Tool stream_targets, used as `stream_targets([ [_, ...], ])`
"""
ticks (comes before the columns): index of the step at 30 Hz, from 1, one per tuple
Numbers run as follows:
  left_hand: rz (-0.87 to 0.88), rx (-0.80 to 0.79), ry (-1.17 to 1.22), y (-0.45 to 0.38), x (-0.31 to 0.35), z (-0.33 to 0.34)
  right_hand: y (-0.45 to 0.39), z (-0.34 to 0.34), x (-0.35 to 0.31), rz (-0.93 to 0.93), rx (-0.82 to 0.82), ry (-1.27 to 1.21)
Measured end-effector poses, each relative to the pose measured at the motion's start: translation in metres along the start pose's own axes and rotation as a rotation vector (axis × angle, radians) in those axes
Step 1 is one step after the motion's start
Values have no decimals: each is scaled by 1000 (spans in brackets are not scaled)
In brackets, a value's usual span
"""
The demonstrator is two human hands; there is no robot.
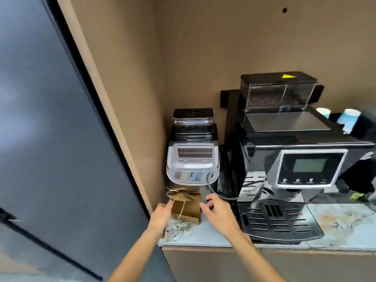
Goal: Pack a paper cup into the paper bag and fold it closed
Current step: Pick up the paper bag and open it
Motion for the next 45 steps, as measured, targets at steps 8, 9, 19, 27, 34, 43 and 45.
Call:
stream_targets([
  [8,-126,-22,228,-38,8,17,-33,5,-16,-38,-130,58],
  [9,-144,-25,266,-43,9,20,-35,4,-17,-52,-128,57],
  [19,-72,6,355,-67,7,36,-15,22,-38,-222,-272,71],
  [27,333,-87,-59,-37,14,6,-5,47,-74,-39,-136,161],
  [34,621,-406,-276,15,14,-23,31,70,-79,268,-135,145],
  [43,778,-689,-371,104,4,-33,110,71,-72,470,171,-396],
  [45,808,-719,-372,123,5,-32,127,62,-70,592,189,-390],
])
Point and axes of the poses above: each hand's wrist, its own y-axis away from the middle knuckle, its own z-axis out of the palm, x = y × z, the point moved 4 cm from there along -y, towards the middle knuckle, and after that the axes turned 4 degrees about y, right-handed, at the moved point
